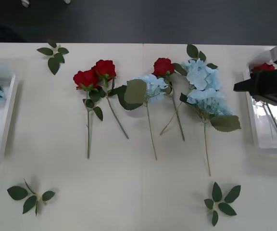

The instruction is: Put the red flowers into the right box and the blue flowers into the left box

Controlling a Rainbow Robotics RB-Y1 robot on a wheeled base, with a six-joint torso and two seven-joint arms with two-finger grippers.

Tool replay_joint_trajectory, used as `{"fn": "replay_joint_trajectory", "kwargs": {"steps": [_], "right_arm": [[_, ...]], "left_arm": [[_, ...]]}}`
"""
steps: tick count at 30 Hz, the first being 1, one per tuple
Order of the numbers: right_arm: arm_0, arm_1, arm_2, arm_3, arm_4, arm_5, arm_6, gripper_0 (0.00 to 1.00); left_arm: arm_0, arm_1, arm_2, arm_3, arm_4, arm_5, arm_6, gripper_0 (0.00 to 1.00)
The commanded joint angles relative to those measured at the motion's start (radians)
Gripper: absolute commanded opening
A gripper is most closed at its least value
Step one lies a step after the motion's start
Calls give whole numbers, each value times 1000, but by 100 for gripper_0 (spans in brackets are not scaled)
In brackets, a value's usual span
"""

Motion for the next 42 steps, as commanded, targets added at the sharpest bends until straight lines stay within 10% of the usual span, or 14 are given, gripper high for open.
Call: {"fn": "replay_joint_trajectory", "kwargs": {"steps": [1,20,42], "right_arm": [[12,43,58,-108,74,-9,-115,71],[46,325,472,-189,742,43,-262,71],[95,276,445,-102,824,12,-349,71]], "left_arm": [[-62,-59,-18,-111,-73,71,184,100],[-192,-396,-366,-266,-466,138,531,100],[-336,-427,-506,139,-521,-78,589,100]]}}
